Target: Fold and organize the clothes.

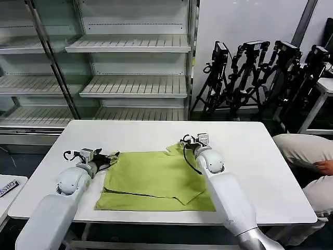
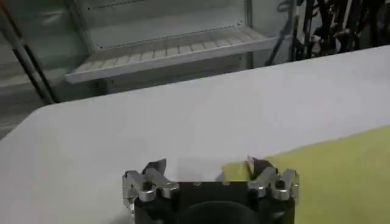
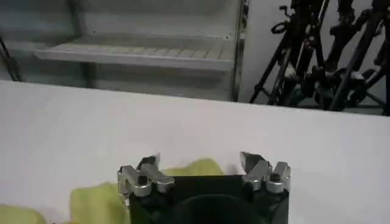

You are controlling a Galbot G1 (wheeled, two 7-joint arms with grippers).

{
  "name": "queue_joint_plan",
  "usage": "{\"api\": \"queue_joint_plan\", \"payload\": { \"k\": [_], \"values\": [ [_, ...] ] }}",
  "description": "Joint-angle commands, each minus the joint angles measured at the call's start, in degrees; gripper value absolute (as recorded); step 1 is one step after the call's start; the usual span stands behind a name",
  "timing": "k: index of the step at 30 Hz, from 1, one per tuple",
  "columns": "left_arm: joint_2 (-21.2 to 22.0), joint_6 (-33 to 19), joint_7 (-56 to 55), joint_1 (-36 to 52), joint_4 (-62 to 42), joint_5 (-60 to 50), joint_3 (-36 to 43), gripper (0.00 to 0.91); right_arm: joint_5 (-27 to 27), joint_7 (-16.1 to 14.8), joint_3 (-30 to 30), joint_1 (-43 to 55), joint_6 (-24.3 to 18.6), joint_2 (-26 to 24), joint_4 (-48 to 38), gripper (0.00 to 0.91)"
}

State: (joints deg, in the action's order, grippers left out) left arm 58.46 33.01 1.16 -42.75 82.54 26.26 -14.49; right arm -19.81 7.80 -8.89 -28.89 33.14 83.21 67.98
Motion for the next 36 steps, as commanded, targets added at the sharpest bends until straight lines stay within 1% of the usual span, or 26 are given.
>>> {"api": "queue_joint_plan", "payload": {
  "k": [1,7,25,29,33,36],
  "values": [
    [0.22,0.13,0.79,1.26,-2.38,-0.39,1.30,0.020,-2.04,0.84,0.61,1.38,0.08,0.77,-3.28,0.000],
    [-0.26,0.15,1.05,0.38,-0.86,-0.25,1.10,0.020,-3.29,0.89,0.75,0.94,0.08,0.71,-2.73,0.000],
    [0.41,0.08,1.30,-2.30,1.82,-0.11,-0.38,0.020,-1.07,-0.38,1.26,-0.36,-0.44,-0.50,0.89,0.000],
    [0.44,0.04,1.16,-2.53,2.72,0.16,-1.11,0.020,-0.99,-0.67,1.20,-0.57,-1.25,-0.75,1.93,0.000],
    [-0.20,0.04,0.61,-2.41,4.66,0.97,-2.29,0.020,-2.06,-0.41,1.21,-1.02,-1.35,-1.75,5.09,0.000],
    [-0.98,0.04,0.08,-3.75,7.14,1.82,-2.93,0.020,-4.32,0.09,1.20,-2.70,-0.55,-3.39,9.36,0.000]
  ]
}}
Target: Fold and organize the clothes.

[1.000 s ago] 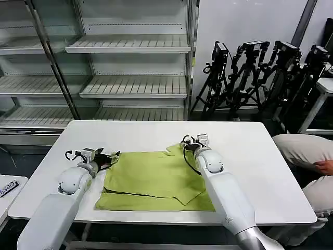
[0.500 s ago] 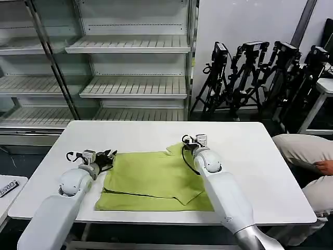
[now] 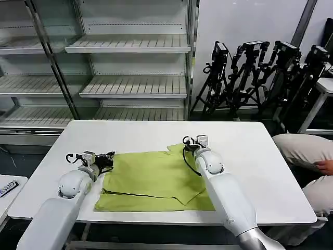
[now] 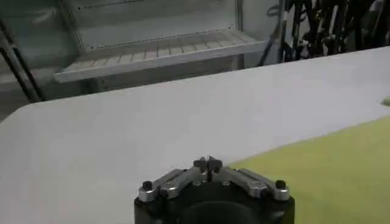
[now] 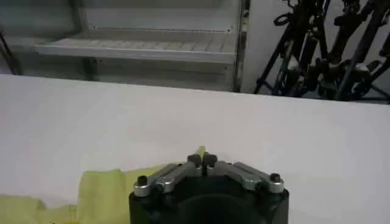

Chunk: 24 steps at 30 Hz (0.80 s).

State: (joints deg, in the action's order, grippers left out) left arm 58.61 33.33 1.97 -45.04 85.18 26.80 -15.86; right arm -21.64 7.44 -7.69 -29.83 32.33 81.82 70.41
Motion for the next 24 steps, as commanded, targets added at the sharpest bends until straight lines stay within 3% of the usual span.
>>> {"api": "queue_joint_plan", "payload": {
  "k": [1,12,24],
  "values": [
    [-1.37,-0.28,-0.88,-2.48,5.76,1.30,-1.81,0.020,-3.33,0.68,-0.01,-3.19,0.66,-3.00,9.29,0.000],
    [-1.92,-0.28,-2.22,-14.50,19.10,1.95,-5.95,0.020,-7.68,1.41,-2.22,-16.24,0.85,-10.97,28.33,0.000],
    [-0.57,-0.30,-2.68,-23.17,25.12,0.40,-11.75,0.020,-4.46,0.58,-4.73,-30.78,-0.05,-13.78,40.79,0.000]
  ]
}}
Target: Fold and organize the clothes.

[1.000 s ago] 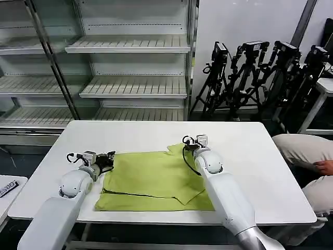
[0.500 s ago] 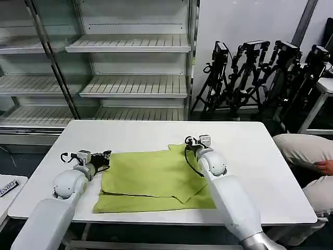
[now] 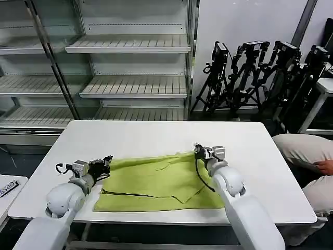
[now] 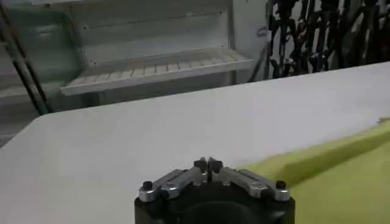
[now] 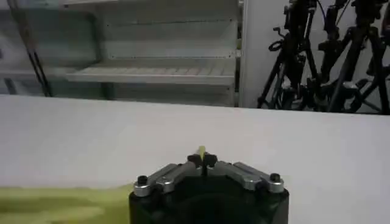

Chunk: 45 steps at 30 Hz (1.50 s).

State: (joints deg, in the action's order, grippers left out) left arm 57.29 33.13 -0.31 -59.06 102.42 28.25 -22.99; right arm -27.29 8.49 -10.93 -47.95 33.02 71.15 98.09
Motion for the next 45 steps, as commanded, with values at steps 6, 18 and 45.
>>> {"api": "queue_joint_plan", "payload": {
  "k": [6,18,45],
  "values": [
    [0.38,-0.10,-0.22,-12.68,9.96,-3.36,-6.41,0.020,3.88,-1.15,-1.84,-16.33,-2.43,-3.10,14.57,0.000],
    [0.97,-0.05,-1.13,-15.58,14.35,-3.86,-5.91,0.020,5.30,-1.09,-2.82,-17.34,-2.28,-3.96,16.56,0.000],
    [1.66,-0.08,-2.58,-14.93,13.21,-5.19,-6.38,0.907,6.26,-2.31,-4.39,-19.59,-1.33,-5.08,19.47,0.907]
  ]
}}
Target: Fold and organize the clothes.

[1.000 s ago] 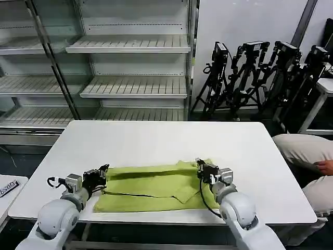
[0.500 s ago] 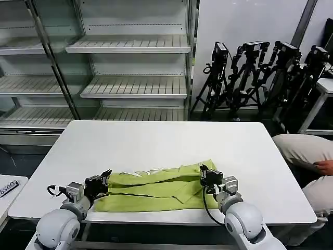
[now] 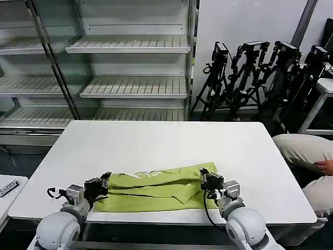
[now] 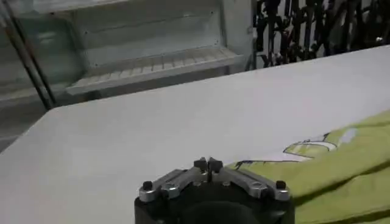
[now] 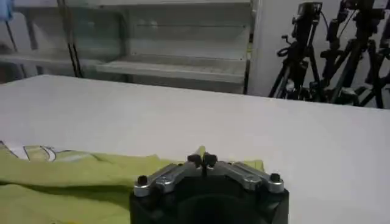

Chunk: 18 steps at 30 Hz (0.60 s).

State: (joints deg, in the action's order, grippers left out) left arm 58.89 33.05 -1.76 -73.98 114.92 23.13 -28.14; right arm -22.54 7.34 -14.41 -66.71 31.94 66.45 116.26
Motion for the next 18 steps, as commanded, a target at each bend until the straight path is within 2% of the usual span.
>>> {"api": "queue_joint_plan", "payload": {
  "k": [1,4,6,10,18],
  "values": [
    [-0.28,0.01,-1.64,-0.26,1.81,0.97,-1.87,0.907,1.52,-1.44,-1.35,-1.02,-0.31,-0.61,1.83,0.907],
    [-0.44,0.04,-4.29,-1.41,6.04,3.76,-2.97,0.907,1.50,-1.95,-2.84,-2.00,-0.36,-1.16,3.42,0.907],
    [0.63,0.01,-11.66,-1.98,7.41,5.04,-0.65,0.907,1.50,-2.19,-3.70,-2.75,-0.51,-1.26,4.43,0.907],
    [2.69,0.07,-18.44,-3.89,6.48,7.83,2.97,0.907,1.60,-2.64,-4.73,-4.10,-0.76,-1.44,5.13,0.907],
    [3.36,0.14,-24.66,-3.75,3.13,10.09,6.58,0.907,1.67,-2.64,-5.36,-4.68,-1.03,-1.37,5.14,0.907]
  ]
}}
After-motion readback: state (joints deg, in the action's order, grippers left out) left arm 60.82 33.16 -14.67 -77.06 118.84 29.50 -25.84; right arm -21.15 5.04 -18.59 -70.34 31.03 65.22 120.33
